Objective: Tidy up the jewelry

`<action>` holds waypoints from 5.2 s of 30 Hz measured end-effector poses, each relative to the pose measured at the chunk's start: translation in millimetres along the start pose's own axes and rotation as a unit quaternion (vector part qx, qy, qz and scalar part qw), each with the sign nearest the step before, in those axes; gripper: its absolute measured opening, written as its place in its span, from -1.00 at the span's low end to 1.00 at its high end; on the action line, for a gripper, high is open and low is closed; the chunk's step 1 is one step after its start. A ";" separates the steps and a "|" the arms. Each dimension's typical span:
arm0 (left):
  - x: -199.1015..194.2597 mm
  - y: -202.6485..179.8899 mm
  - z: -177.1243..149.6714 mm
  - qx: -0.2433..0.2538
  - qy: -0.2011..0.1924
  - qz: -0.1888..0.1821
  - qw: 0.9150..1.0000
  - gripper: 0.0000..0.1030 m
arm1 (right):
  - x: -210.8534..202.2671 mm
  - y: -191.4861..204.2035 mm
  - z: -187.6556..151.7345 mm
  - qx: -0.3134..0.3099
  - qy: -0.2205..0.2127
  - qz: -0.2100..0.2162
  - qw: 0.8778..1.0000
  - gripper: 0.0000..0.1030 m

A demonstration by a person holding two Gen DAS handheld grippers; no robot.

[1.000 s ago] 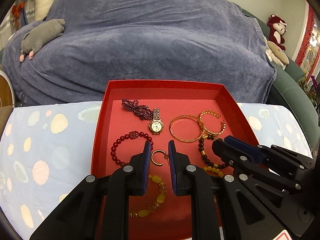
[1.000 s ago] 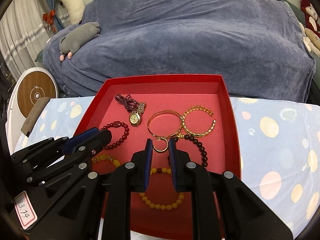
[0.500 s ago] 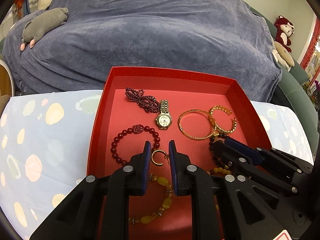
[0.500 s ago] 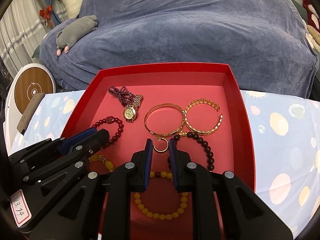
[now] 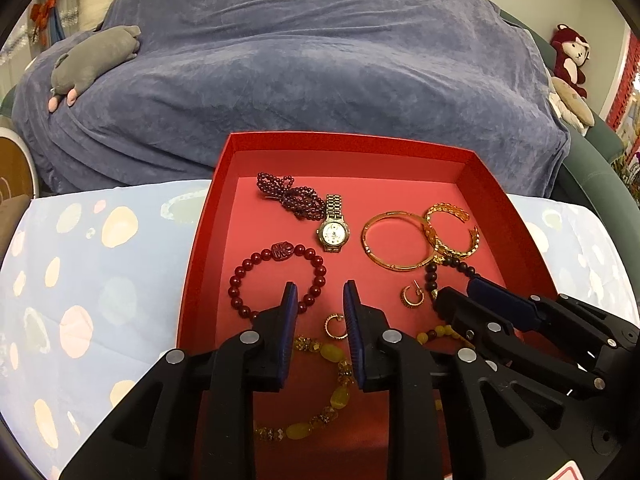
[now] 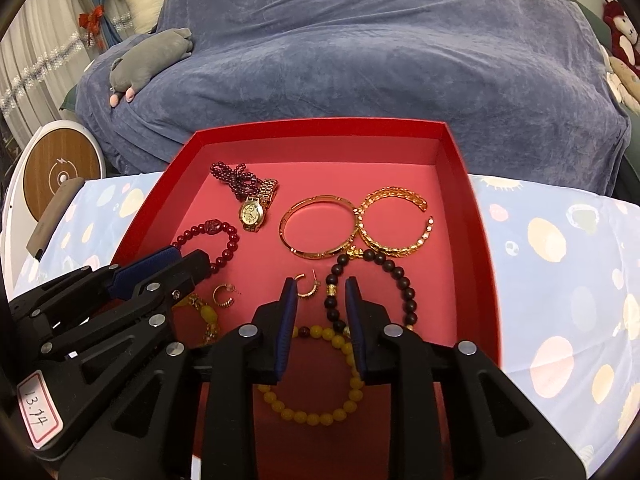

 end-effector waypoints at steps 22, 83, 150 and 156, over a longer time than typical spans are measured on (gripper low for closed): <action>-95.5 -6.5 -72.8 0.016 -0.030 0.065 0.997 -0.58 | -106.5 -13.3 -87.2 0.048 -0.032 -0.015 0.998 -0.36; -86.9 6.4 -88.5 -0.027 -0.032 0.100 0.994 0.63 | -94.4 -14.4 -95.9 0.045 -0.055 -0.071 0.995 0.78; -93.0 7.5 -91.8 -0.041 -0.052 0.098 0.993 0.67 | -92.8 -11.5 -101.2 0.049 -0.053 -0.078 0.994 0.86; -93.4 8.1 -91.4 -0.040 -0.052 0.098 0.993 0.67 | -92.9 -11.7 -101.2 0.049 -0.053 -0.079 0.994 0.86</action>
Point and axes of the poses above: each gripper's, at about its wrist camera, not at the fingertips, and x roughly the way its jaws point, y to its left, z to its top, the point moved 6 cm from there along x, roughly the way its jaws point, and after that the axes turned 10 degrees about y, right-handed, at the moved point
